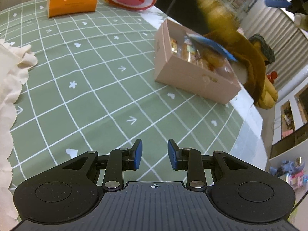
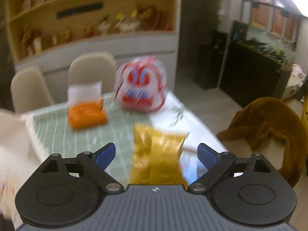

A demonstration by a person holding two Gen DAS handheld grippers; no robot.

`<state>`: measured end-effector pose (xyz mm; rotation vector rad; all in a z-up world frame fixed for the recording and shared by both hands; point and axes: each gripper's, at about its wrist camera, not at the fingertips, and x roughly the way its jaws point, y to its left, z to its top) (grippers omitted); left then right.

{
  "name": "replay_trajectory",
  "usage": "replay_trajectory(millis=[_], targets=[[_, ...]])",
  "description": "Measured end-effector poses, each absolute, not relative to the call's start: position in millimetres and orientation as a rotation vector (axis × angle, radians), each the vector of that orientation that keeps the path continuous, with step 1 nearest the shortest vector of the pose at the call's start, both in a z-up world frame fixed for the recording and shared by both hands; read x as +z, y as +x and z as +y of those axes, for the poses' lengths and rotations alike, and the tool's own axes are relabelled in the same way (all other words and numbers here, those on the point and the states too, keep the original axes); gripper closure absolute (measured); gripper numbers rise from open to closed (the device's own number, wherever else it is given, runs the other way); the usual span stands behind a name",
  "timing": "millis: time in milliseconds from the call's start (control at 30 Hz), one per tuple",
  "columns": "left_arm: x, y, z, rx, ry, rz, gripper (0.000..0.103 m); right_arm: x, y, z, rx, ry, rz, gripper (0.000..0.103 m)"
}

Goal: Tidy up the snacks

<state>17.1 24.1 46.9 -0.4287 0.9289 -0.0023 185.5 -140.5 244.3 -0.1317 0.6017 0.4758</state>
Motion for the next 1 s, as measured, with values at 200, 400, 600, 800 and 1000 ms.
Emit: replay_trajectory(millis=[200, 400, 600, 800, 1000], targets=[[25, 12, 22, -0.026, -0.35, 0.89, 0.073, 177, 156, -173, 0.393, -0.055, 0.65, 0.011], [20, 10, 7, -0.06, -0.2, 0.804, 0.072, 64, 100, -178, 0.3, -0.03, 0.796, 0.011], [17, 32, 3, -0.064, -0.112, 0.758, 0.075, 8, 79, -170, 0.26, -0.007, 0.879, 0.01], [10, 43, -7, -0.09, -0.012, 0.708, 0.075, -2, 81, -169, 0.176, -0.009, 0.827, 0.0], [5, 38, -8, -0.089, -0.026, 0.66, 0.075, -9, 70, -178, 0.119, 0.018, 0.745, 0.0]])
